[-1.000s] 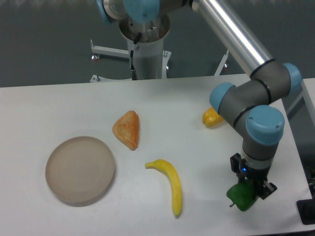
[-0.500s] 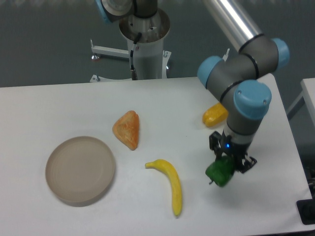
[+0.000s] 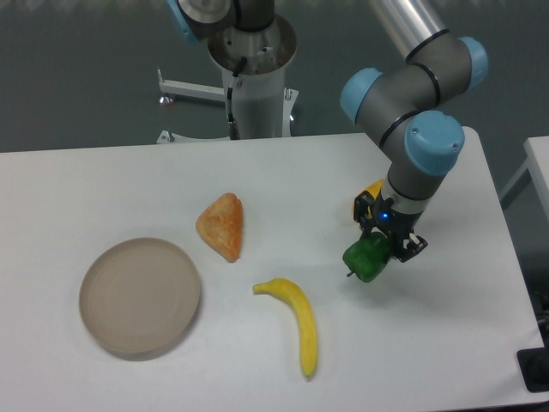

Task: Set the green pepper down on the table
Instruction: 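Lift the green pepper with the gripper and carry it toward the banana, then lower the held green pepper onto the table beside the banana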

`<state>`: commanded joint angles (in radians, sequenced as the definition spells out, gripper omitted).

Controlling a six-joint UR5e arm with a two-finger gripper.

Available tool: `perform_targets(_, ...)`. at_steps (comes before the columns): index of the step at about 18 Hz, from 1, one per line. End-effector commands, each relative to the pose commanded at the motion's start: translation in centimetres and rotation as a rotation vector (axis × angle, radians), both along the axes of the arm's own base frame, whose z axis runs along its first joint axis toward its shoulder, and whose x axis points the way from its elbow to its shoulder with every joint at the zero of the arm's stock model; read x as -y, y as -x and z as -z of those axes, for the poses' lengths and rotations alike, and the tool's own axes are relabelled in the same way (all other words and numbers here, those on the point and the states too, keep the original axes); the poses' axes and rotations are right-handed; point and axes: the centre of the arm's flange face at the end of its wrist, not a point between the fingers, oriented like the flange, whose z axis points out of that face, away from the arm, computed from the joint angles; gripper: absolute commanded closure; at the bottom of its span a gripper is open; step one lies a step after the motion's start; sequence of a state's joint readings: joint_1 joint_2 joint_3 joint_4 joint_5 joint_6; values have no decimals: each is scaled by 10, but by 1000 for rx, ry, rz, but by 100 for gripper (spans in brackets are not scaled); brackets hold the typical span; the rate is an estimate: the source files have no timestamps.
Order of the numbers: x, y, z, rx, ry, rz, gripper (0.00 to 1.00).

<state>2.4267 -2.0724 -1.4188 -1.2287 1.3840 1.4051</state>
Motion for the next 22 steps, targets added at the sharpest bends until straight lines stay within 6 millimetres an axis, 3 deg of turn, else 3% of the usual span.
perform_targets(5, 17, 8, 18, 80, -48, -27, 65)
perform_targets(18, 19, 1, 31, 110, -55, -27, 65)
perform_targets(22, 23, 0, 41, 90, -79, 43, 65)
